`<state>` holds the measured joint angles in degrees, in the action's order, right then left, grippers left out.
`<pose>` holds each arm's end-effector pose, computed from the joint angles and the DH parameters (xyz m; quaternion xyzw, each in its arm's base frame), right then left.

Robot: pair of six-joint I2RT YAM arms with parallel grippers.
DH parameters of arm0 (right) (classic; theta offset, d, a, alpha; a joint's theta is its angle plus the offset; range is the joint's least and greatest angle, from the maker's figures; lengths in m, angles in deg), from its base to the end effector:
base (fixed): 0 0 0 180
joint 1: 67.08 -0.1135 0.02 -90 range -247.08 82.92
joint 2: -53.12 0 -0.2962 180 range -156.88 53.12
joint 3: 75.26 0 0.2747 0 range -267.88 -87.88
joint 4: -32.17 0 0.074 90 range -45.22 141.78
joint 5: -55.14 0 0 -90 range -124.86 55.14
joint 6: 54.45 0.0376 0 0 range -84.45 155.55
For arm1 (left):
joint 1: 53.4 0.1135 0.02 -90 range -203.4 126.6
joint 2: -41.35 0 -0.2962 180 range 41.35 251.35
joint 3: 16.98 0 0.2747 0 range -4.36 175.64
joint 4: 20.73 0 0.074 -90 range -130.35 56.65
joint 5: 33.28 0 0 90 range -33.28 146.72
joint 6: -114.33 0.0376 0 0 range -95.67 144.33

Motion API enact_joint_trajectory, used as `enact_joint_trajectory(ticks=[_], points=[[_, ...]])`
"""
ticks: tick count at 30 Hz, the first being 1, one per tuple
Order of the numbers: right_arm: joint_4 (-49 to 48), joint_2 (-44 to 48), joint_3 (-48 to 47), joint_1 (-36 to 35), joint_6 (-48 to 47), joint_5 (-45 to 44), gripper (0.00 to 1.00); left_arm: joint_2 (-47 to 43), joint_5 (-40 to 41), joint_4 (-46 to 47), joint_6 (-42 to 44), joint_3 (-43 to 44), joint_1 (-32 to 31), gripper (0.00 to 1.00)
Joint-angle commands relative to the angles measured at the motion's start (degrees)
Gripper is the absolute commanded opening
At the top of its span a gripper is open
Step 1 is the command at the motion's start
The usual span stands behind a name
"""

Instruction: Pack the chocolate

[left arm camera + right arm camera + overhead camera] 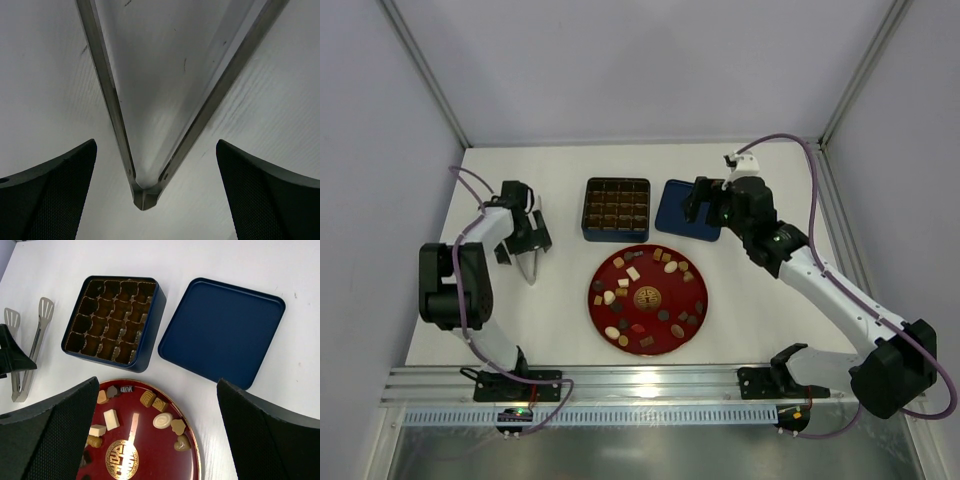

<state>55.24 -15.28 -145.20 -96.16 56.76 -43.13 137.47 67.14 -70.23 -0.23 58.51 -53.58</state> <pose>0.2552 0.1357 0.3555 -0.0161 0.8254 0.1845 0.5333 0.3464 0.0057 0.2069 -0.2224 0.9555 0.0506 0.1870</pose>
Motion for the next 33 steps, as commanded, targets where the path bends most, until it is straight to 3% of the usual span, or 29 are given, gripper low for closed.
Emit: enact_joint_trajectory(ticks=[1,6,9,14,18,20,26,33], points=[[-3.0,0.0,0.5,0.0,0.6,1.1,1.0,3.8,-0.1,3.0,1.9,2.6,2.1,1.0],[-3.0,-0.2,1.2,0.1,0.2,0.5,1.0,7.8,-2.1,6.1,2.0,2.8,2.5,0.99],[-3.2,-0.2,1.4,0.0,0.2,0.6,1.0,9.8,-3.4,7.5,0.7,3.5,2.5,0.94],[-3.8,-0.9,1.1,0.0,0.1,0.7,1.0,13.6,-5.1,8.5,-3.7,7.9,2.5,0.76],[-3.5,-1.6,0.5,0.0,0.0,0.7,1.0,16.6,-4.4,7.9,-4.4,11.7,2.4,0.71],[-3.6,-1.5,0.6,0.0,0.0,0.8,1.0,17.3,-4.7,6.8,-3.7,13.1,2.4,0.71],[-3.9,-0.7,1.5,-0.1,-0.2,1.6,1.0,15.8,-5.8,5.6,-0.1,12.7,2.5,0.87],[-3.7,-0.2,2.0,0.1,0.3,2.0,1.0,13.5,-6.7,5.4,2.1,9.3,2.5,0.84]])
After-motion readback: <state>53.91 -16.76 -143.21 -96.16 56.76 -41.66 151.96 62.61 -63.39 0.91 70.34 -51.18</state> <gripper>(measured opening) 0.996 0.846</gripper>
